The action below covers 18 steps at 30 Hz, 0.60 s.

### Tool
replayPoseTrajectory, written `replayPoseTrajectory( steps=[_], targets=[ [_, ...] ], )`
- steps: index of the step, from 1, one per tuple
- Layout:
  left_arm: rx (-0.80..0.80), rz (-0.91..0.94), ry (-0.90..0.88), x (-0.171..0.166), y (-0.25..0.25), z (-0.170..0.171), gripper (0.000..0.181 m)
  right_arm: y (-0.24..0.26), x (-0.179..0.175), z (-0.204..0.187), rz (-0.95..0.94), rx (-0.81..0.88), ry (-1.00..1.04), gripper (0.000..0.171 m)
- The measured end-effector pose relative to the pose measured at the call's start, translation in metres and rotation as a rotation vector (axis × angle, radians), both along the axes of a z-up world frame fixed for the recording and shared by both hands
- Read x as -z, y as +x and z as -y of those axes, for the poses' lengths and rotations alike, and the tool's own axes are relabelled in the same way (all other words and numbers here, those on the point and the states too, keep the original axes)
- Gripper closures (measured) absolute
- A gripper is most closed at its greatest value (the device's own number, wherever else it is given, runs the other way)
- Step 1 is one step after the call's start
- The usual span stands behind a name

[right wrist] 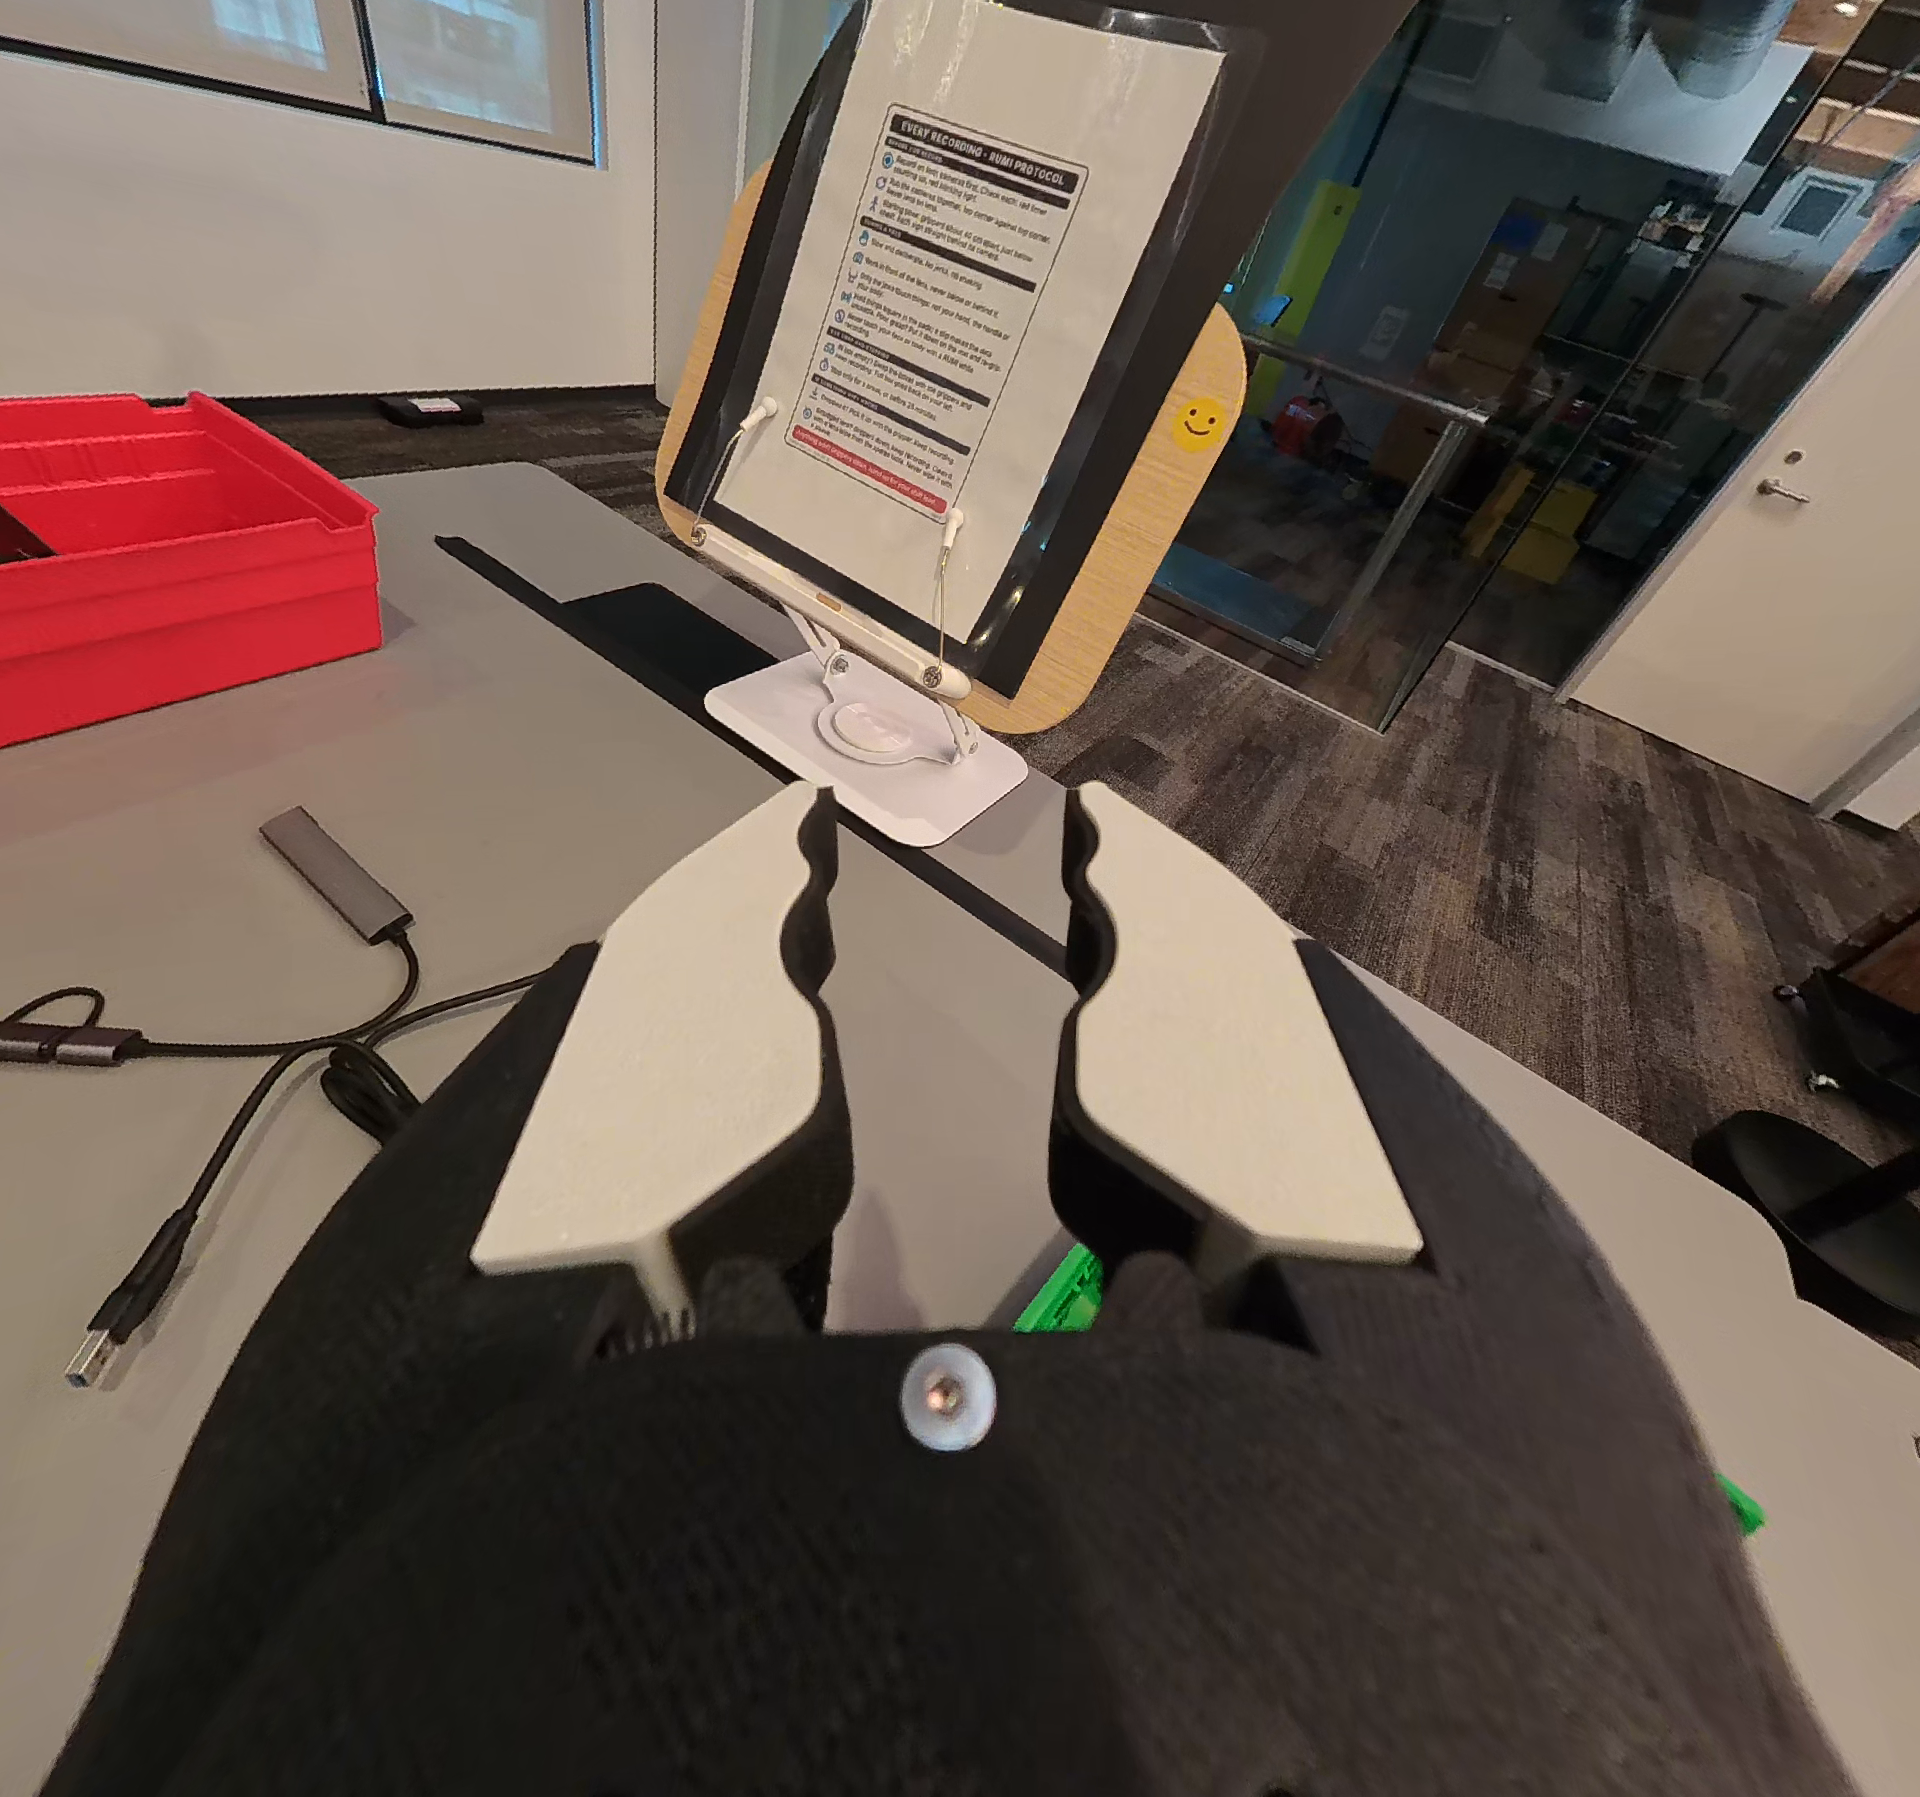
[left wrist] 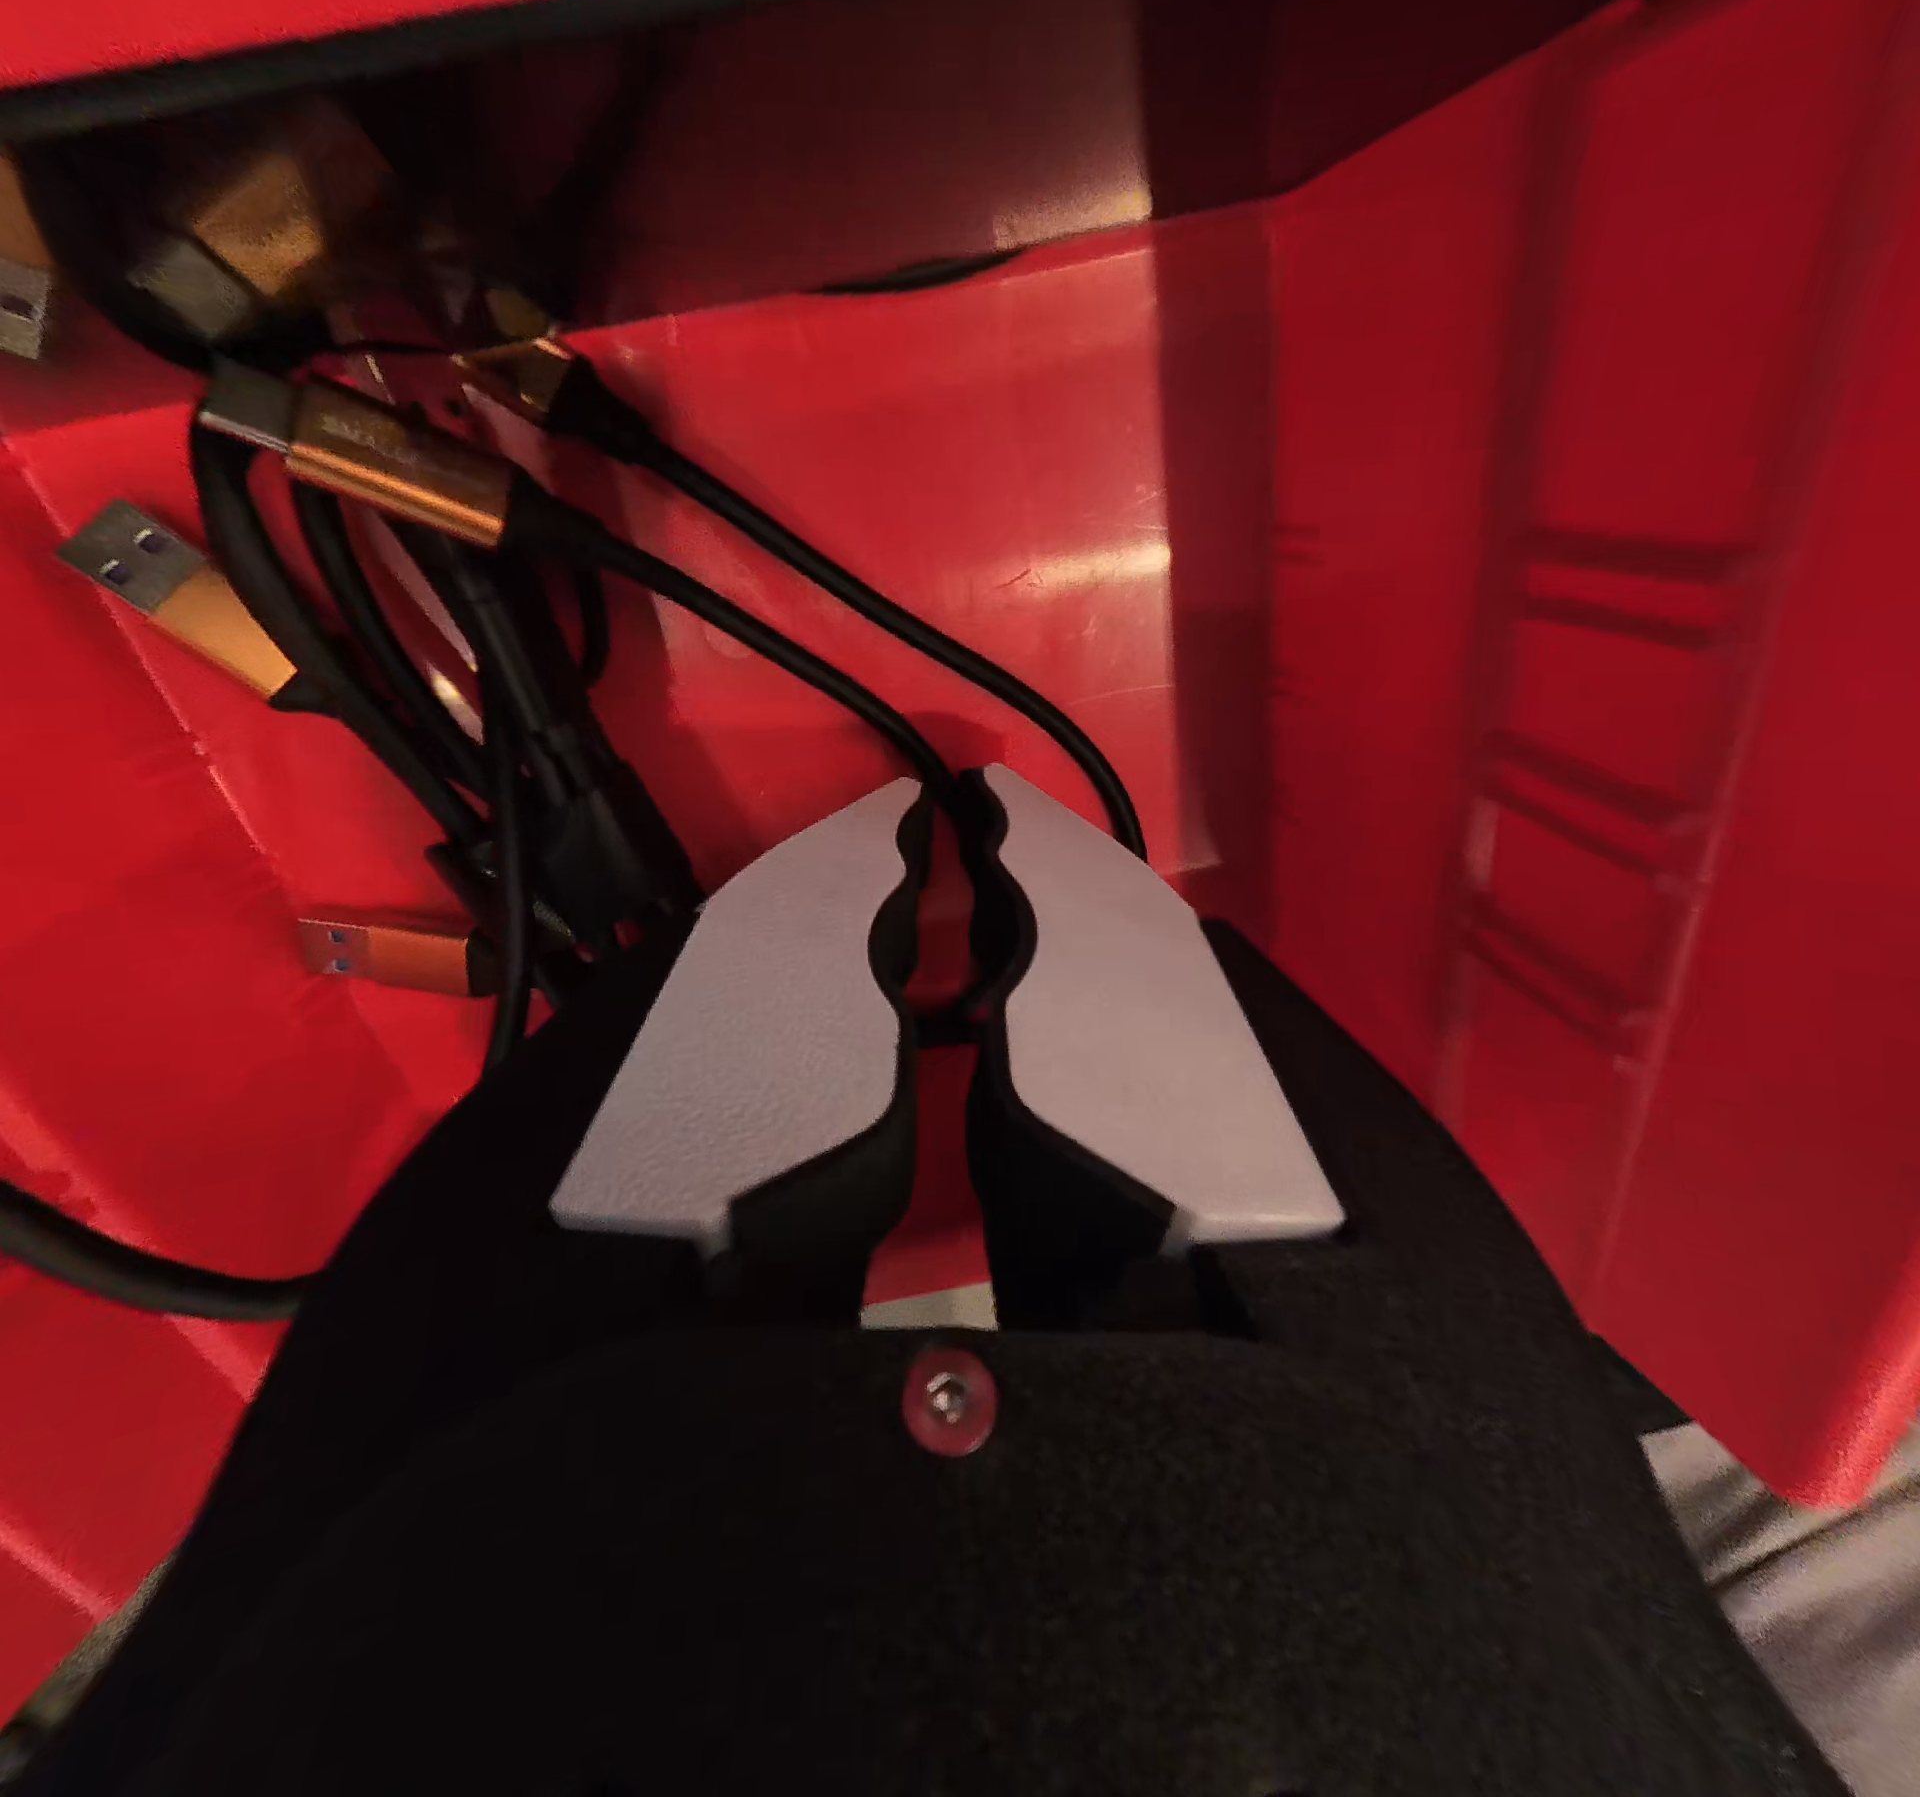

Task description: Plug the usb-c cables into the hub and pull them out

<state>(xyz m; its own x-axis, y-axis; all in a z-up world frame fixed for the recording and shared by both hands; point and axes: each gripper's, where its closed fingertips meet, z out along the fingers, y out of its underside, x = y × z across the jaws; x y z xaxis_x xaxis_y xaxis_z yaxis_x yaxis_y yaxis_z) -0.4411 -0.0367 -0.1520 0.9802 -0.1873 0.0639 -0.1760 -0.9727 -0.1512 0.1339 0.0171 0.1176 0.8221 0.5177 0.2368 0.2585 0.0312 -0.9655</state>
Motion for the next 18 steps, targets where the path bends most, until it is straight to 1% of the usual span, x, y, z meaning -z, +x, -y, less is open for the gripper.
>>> replayPoseTrajectory(
  steps=[3,6,9,14,18],
  targets=[
    [-0.026,0.095,0.046,-0.015,0.002,-0.003,0.178,0.000,-0.001,0.001,-0.003,-0.001,0.005,0.129],
    [-0.041,0.181,0.130,-0.042,-0.002,-0.005,0.178,0.000,-0.002,0.001,-0.003,0.000,0.008,0.129],
    [-0.062,0.309,0.241,-0.078,-0.003,-0.006,0.178,0.001,-0.002,0.000,-0.004,0.001,0.007,0.129],
    [-0.060,0.507,0.450,-0.148,-0.005,-0.005,0.179,-0.004,-0.001,-0.001,0.007,-0.003,0.005,0.129],
    [-0.004,0.636,0.580,-0.199,0.008,0.001,0.181,-0.011,-0.001,-0.001,0.022,-0.013,0.005,0.129]
  ],
)
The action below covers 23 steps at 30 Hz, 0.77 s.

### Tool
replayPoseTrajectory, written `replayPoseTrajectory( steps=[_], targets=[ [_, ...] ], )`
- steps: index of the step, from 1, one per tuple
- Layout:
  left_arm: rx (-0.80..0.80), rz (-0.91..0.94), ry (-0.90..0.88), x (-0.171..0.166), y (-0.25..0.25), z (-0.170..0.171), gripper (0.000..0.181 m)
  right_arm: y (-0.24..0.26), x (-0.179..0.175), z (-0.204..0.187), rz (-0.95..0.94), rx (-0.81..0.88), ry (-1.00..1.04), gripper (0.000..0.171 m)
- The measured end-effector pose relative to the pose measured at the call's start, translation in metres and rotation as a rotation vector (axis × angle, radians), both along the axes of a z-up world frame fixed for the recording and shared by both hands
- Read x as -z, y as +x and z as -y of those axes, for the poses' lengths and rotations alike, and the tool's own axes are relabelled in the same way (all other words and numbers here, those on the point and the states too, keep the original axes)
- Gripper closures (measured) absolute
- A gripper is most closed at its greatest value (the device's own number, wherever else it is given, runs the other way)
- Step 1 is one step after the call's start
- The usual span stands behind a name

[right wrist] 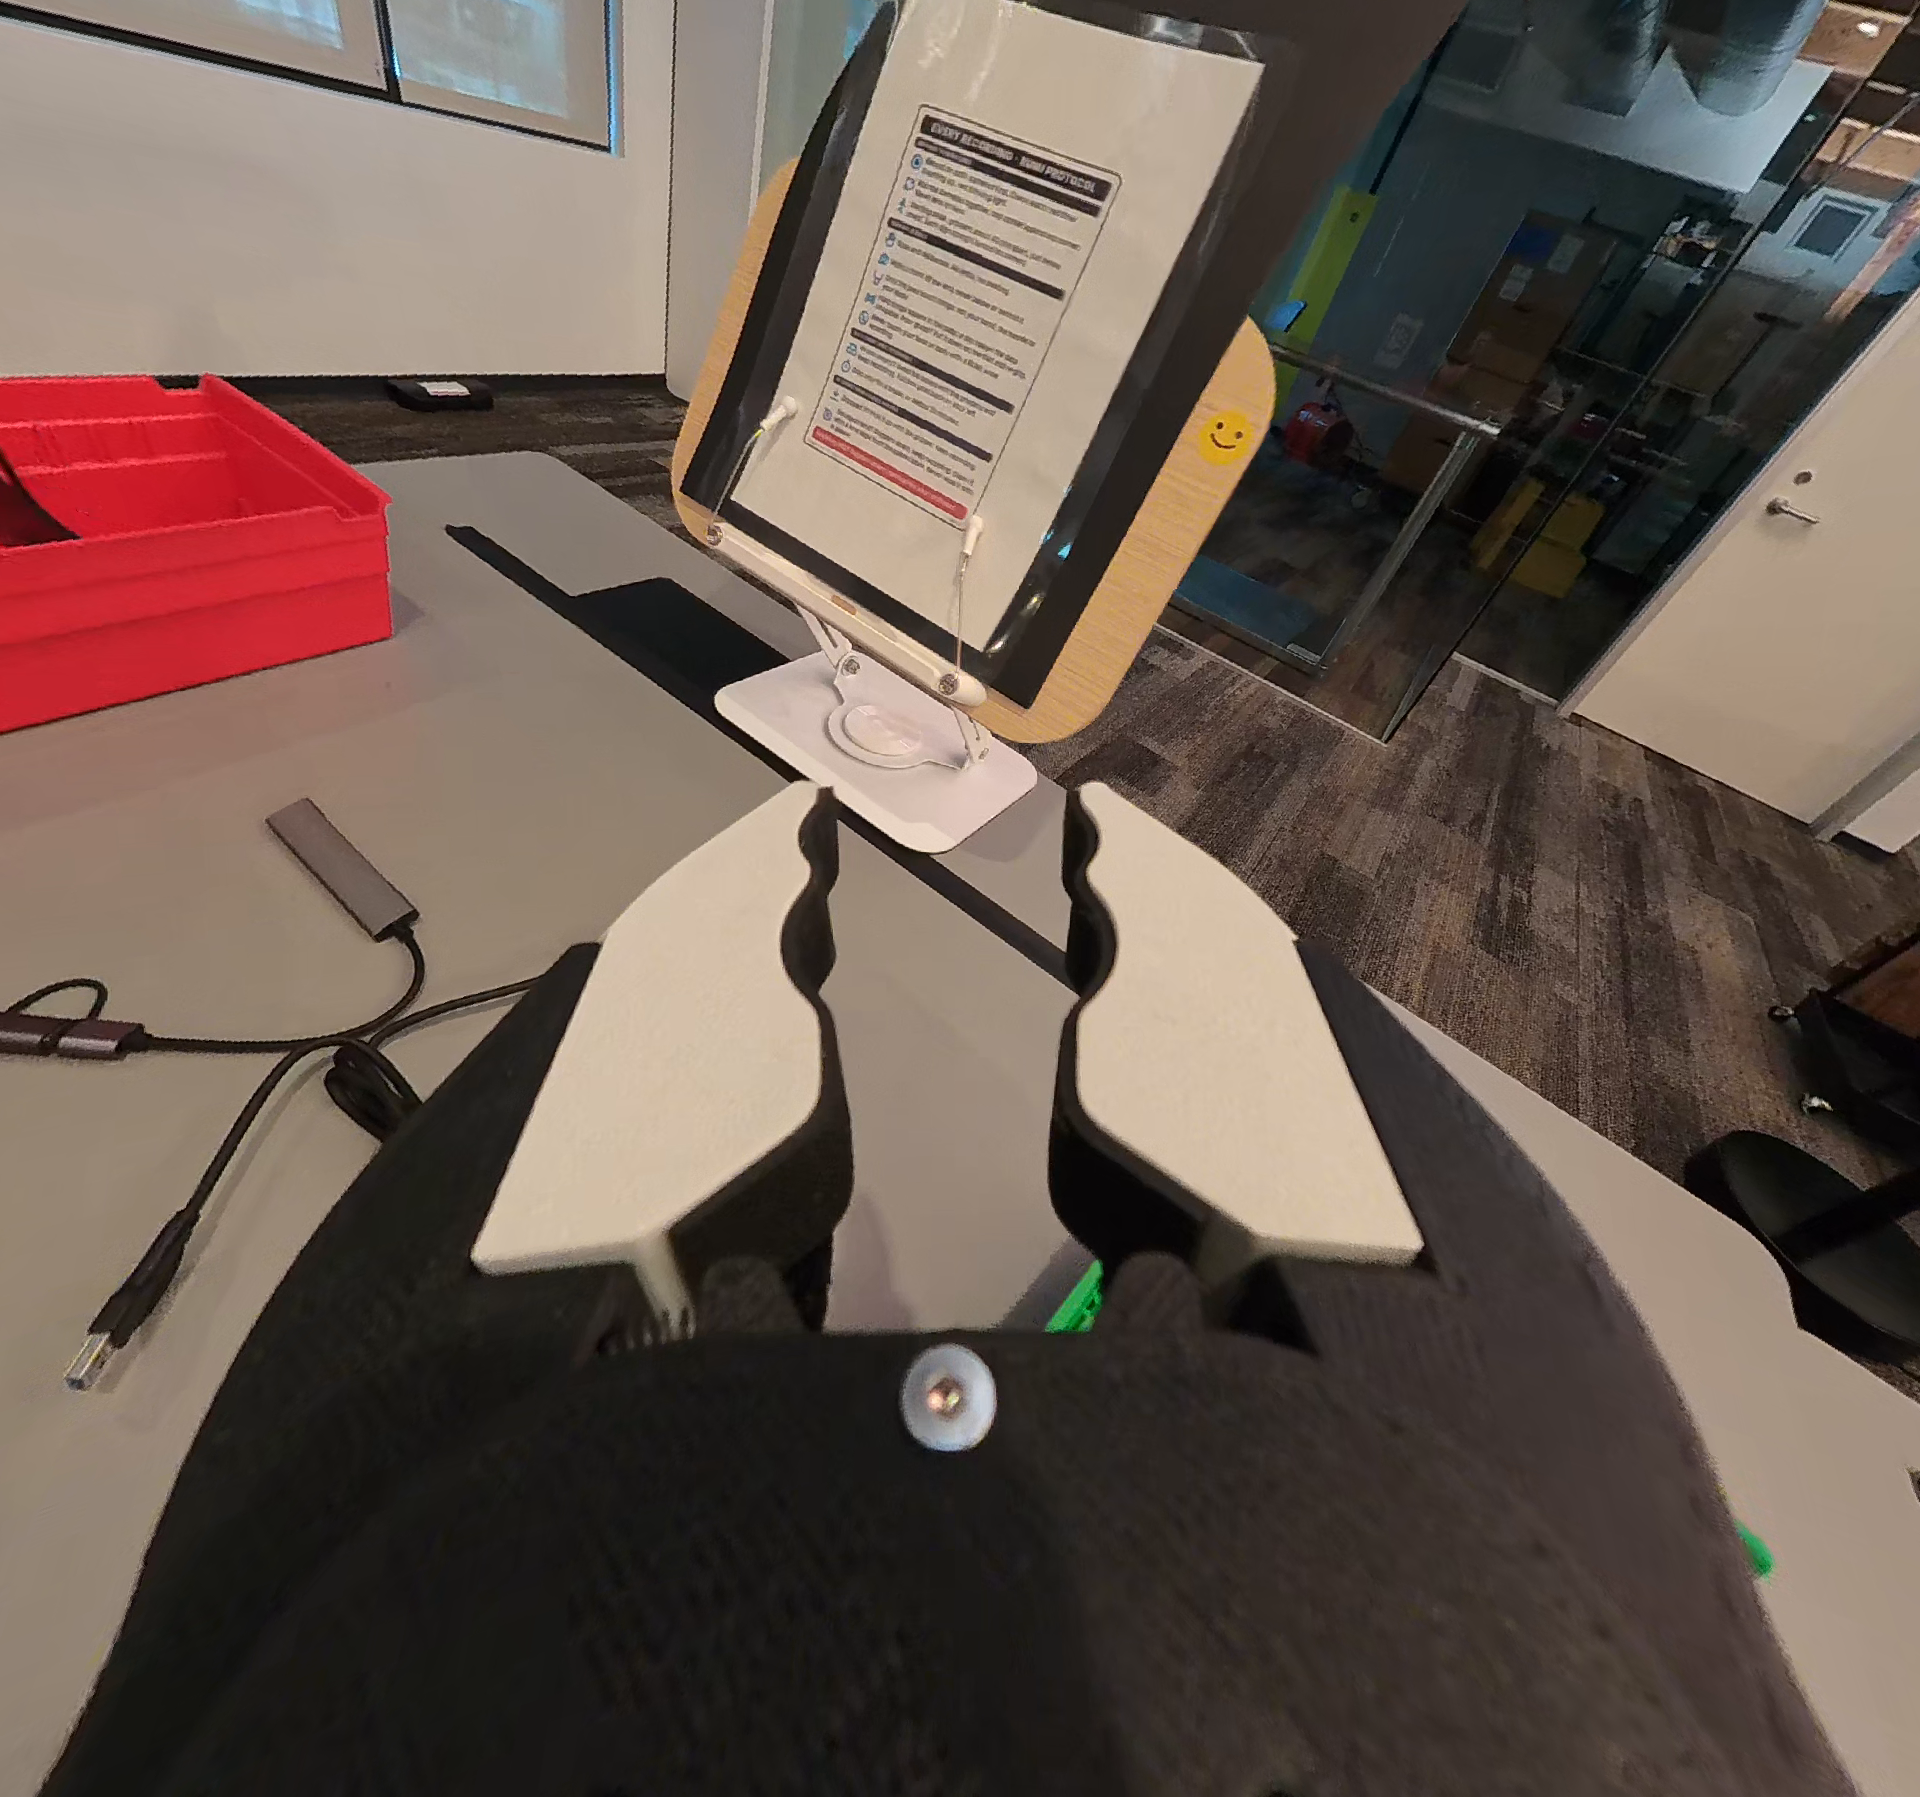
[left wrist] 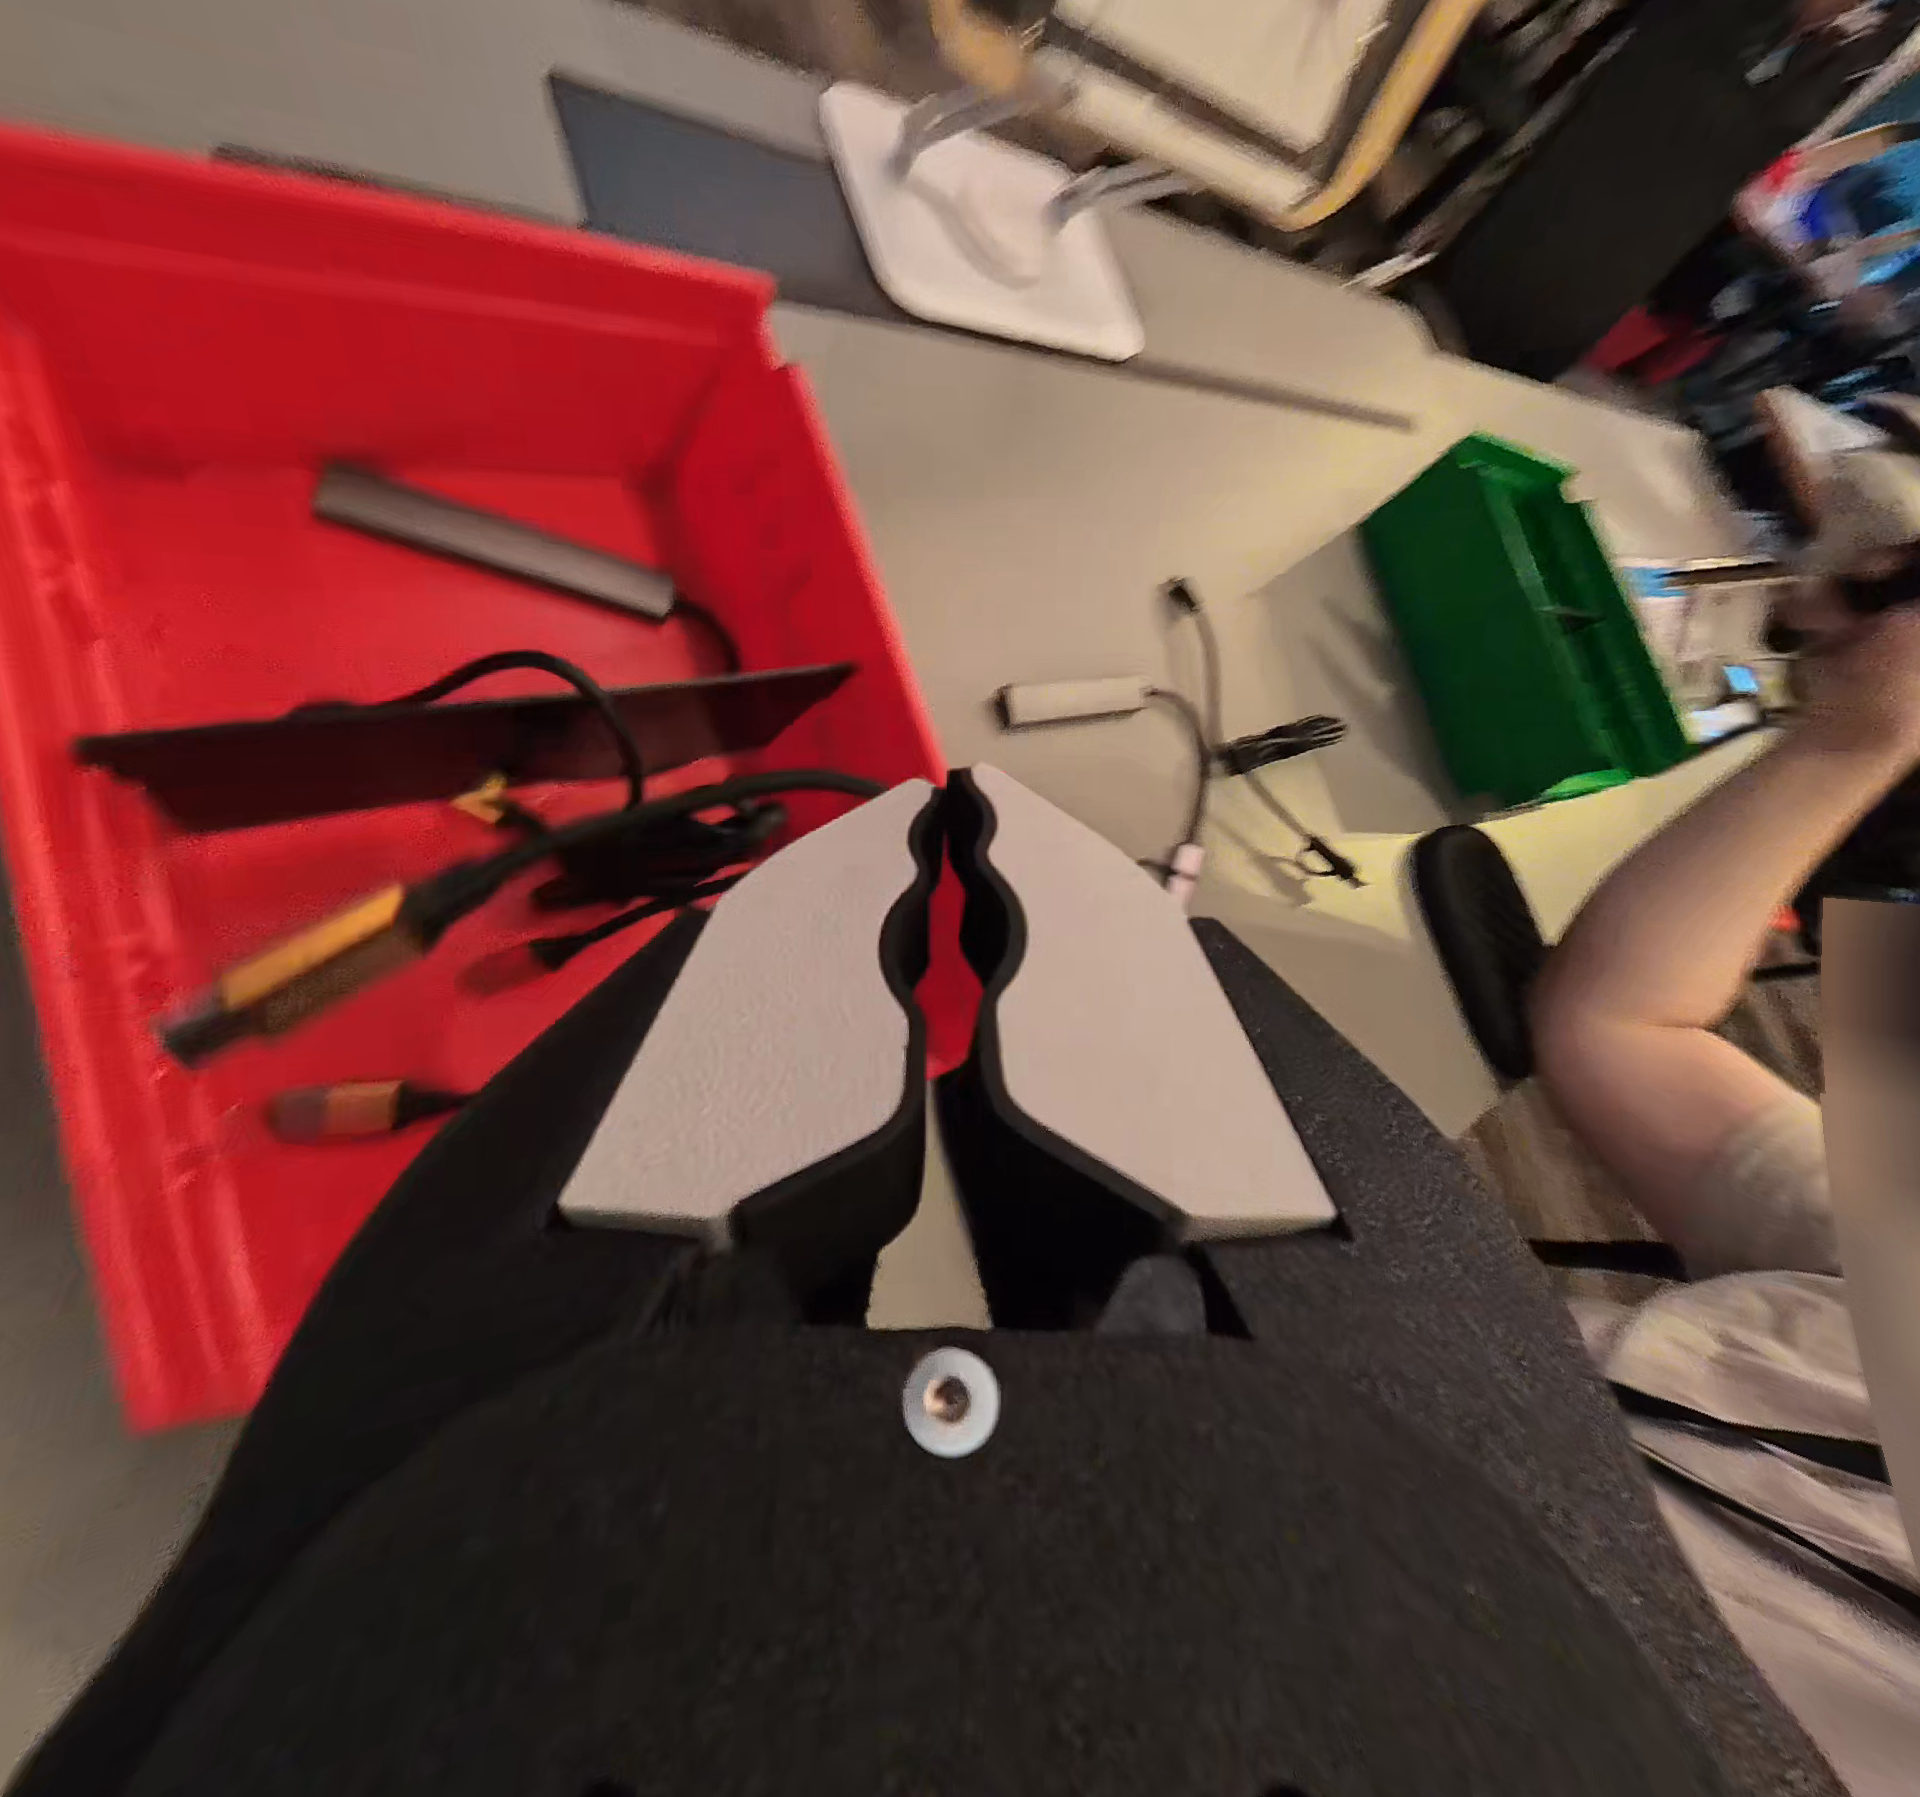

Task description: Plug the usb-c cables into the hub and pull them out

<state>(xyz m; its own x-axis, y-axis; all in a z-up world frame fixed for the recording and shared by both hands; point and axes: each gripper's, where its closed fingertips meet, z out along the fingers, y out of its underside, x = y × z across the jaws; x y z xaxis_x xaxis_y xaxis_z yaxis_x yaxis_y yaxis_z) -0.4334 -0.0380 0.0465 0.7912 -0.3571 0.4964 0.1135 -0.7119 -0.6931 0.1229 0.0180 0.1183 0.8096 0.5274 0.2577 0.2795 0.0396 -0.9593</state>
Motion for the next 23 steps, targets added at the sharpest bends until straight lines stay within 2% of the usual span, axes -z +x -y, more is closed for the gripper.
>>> replayPoseTrajectory(
  steps=[3,8,11,13,15,17,21,23],
  targets=[
    [0.060,0.043,0.060,-0.027,0.019,0.006,0.181,-0.006,0.001,-0.001,0.015,-0.008,-0.002,0.129],
    [0.164,-0.131,0.084,-0.020,0.038,0.008,0.181,-0.014,0.002,0.002,0.038,-0.029,0.001,0.129],
    [0.276,-0.305,0.066,0.013,0.038,0.016,0.181,-0.015,0.000,0.003,0.033,-0.036,0.011,0.128],
    [0.321,-0.454,0.026,0.047,0.030,0.019,0.165,-0.013,-0.001,0.004,0.025,-0.038,0.016,0.128],
    [0.399,-0.590,0.017,0.081,0.025,0.023,0.162,-0.011,-0.002,0.003,0.016,-0.037,0.017,0.128],
    [0.432,-0.739,0.044,0.107,0.017,0.018,0.151,-0.010,-0.002,0.003,0.012,-0.035,0.015,0.128],
    [0.539,-0.799,0.031,0.142,0.023,0.018,0.150,-0.009,0.000,0.004,0.023,-0.028,0.013,0.129],
    [0.541,-0.881,0.034,0.156,0.015,0.011,0.153,-0.009,-0.001,0.004,0.027,-0.024,0.015,0.129]
  ],
)
